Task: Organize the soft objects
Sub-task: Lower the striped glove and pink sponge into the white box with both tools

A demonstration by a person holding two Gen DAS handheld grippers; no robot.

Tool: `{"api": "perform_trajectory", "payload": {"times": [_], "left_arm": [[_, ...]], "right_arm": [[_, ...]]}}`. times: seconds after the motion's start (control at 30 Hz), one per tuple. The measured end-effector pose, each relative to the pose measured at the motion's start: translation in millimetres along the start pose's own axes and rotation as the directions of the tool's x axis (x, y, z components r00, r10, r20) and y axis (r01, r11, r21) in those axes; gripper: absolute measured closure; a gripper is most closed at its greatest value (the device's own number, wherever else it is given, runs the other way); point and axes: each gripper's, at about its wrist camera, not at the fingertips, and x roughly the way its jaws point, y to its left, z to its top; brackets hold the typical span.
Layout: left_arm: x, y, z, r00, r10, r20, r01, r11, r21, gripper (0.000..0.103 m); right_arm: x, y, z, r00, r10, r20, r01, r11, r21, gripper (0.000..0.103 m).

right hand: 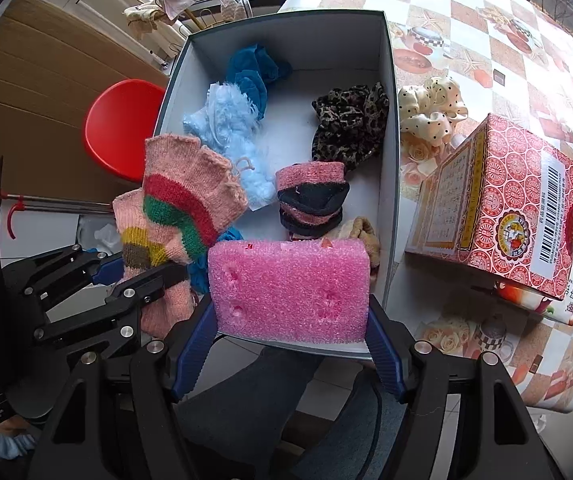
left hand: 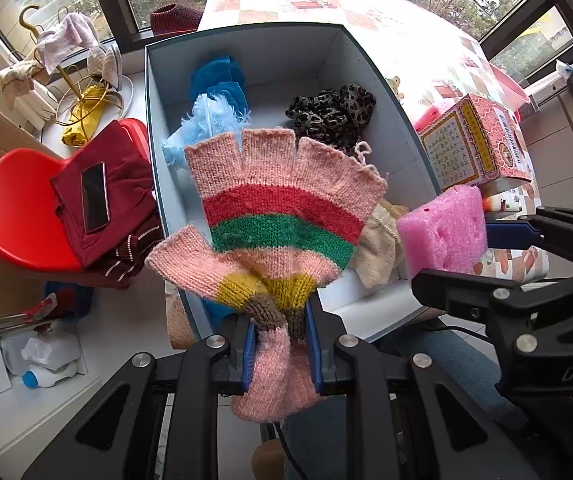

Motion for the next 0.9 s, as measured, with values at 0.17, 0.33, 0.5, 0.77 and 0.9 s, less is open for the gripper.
{"api": "perform_trajectory", "payload": {"times": [0.17,0.33,0.5,0.77,0.9], "left_arm": [[1.3,-0.8,1.3,1.000,0.000,-0.004,0.000,1.000,0.008,0.080],[2.7,-1.1,2.9,1.000,0.000,-0.007,0.000,1.000,0.011,0.080],[3.2,-0.9,4.9,1.000,0.001,-0.003,-0.001,1.000,0.014,0.080],[3.1,2.9,12.5,1.000,0.003,0.003,-0.003,1.000,0.019,0.080],[1.1,5.2,20.6,1.000,0.002,0.015,-0.002,1.000,0.016,0.080]], "right_arm": [[-1.7,-2.8,0.9,1.000,-0.002,0.005,0.002,1.000,0.009,0.031],[-1.5,-1.7,-0.3,1.000,-0.001,0.004,0.001,1.000,0.003,0.031],[-1.7,-1.5,0.7,1.000,-0.001,0.009,0.001,1.000,0.004,0.031],[-5.7,-1.7,3.9,1.000,-0.009,0.019,0.009,1.000,0.002,0.031],[-8.4,-1.2,10.0,1.000,-0.015,0.027,0.015,1.000,-0.004,0.031]]}}
